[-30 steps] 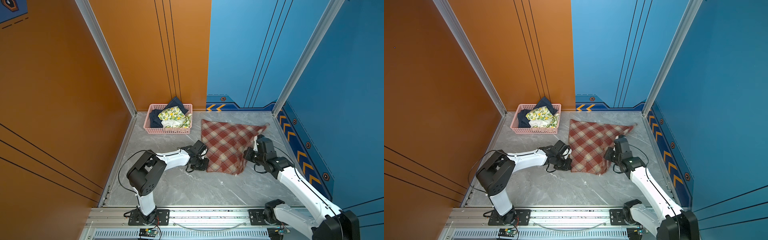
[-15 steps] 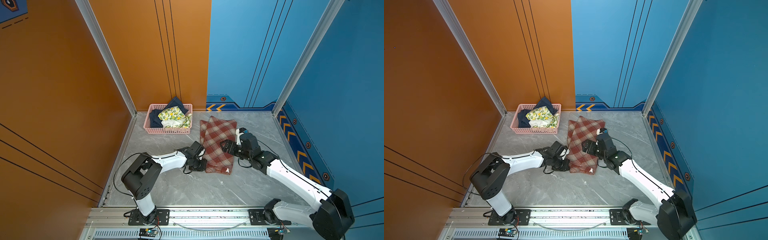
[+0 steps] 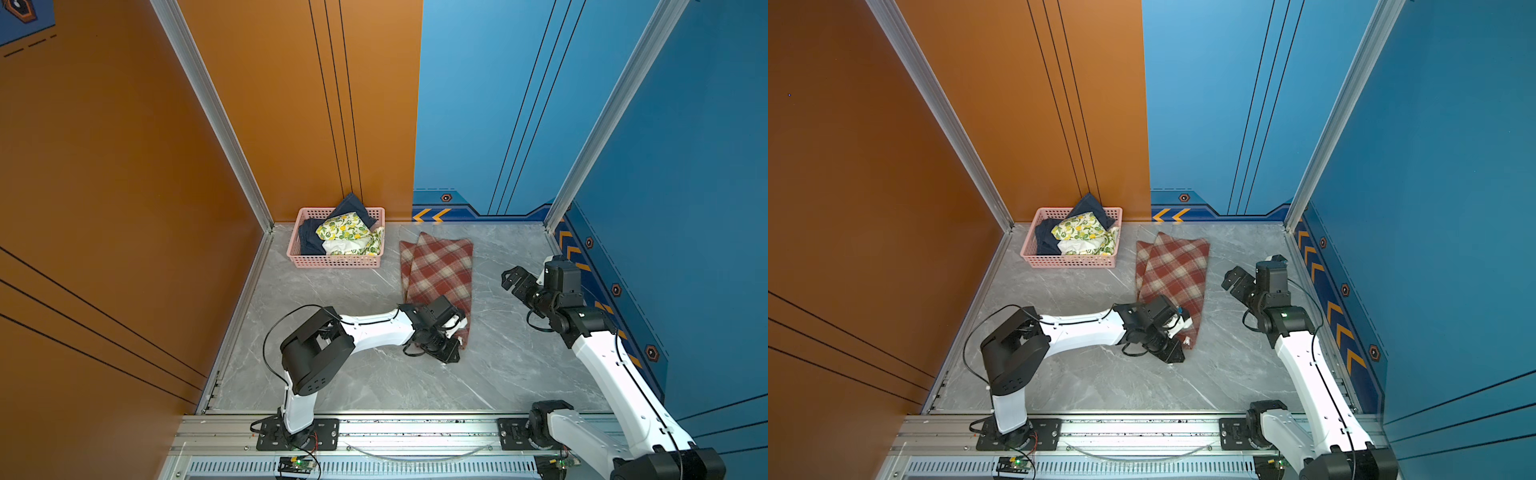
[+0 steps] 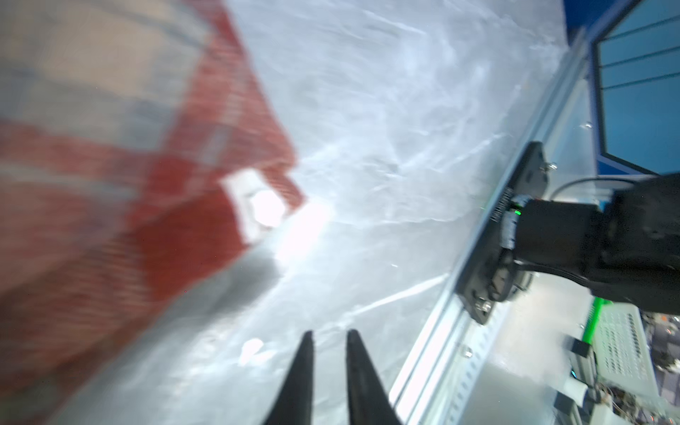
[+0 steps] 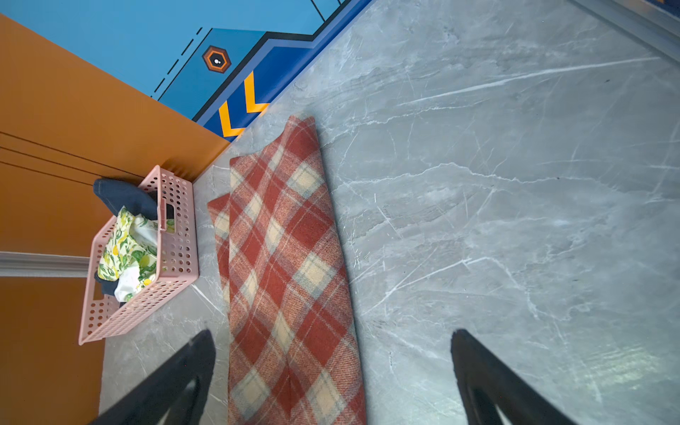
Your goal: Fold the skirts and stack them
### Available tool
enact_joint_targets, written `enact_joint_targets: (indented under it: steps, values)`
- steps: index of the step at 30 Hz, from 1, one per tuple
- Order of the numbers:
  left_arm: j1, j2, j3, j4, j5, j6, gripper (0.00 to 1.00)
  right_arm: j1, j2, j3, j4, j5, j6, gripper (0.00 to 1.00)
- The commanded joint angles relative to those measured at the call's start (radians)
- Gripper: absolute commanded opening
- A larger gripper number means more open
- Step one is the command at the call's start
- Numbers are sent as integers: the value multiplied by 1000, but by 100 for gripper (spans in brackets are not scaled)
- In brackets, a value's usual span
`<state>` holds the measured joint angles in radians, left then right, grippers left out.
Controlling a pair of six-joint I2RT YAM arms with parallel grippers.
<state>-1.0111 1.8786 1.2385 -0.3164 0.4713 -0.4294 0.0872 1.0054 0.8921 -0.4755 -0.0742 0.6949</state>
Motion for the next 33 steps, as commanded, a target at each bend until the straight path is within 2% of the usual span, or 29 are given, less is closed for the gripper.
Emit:
enact_joint_targets:
  steps: [1,6,9,13,19,22,27,33]
  values:
    - [54,-83,-60,-60,70,37,31,44,28,34,-47,3,-72,100]
    - [152,-274,-201,-34,53,-10,33,230,149,72,-24,85,-122,100]
    - [229,-395,-281,-56,17,-30,44,355,268,126,-21,115,-160,100]
    - [372,-519,-302,-167,-117,-35,59,493,418,207,-21,155,-187,100]
    - [553,-570,-305,-254,-266,-36,73,661,658,343,-24,205,-193,98]
    - [604,-581,-311,-259,-313,-32,76,701,764,404,-38,205,-209,95]
    - [677,-593,-312,-251,-303,-32,77,745,888,490,-112,238,-256,85]
    - [709,-584,-289,-251,-287,-23,77,762,929,459,-126,257,-260,75]
